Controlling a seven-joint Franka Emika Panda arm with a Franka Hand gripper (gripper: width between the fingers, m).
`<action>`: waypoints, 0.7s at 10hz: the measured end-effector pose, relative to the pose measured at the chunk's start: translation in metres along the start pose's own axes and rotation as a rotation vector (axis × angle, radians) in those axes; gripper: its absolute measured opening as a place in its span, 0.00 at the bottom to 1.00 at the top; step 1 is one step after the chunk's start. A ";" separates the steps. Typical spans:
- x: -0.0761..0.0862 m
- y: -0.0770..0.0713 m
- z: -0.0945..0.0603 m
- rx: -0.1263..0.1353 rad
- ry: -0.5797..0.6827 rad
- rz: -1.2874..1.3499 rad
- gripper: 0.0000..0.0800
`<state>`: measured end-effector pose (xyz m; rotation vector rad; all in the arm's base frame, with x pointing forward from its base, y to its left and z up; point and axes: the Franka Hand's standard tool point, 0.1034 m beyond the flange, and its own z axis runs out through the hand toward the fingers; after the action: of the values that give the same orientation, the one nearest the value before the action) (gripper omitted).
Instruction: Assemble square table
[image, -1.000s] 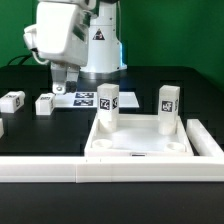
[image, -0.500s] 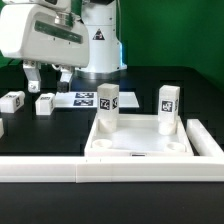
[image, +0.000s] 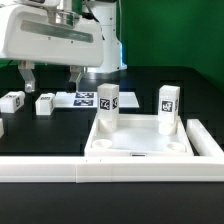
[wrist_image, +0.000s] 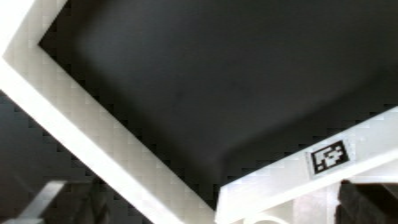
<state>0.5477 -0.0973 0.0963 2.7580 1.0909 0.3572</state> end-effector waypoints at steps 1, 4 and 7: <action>-0.013 -0.004 0.001 0.015 -0.011 0.148 0.81; -0.042 -0.008 0.004 0.066 -0.066 0.478 0.81; -0.056 -0.009 0.006 0.096 -0.088 0.705 0.81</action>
Offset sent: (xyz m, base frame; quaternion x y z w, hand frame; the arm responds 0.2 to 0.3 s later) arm -0.0277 -0.0280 -0.0080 0.0182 -0.0868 0.2824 0.9552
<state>0.5043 -0.1295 0.0794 3.1231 0.0796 0.2550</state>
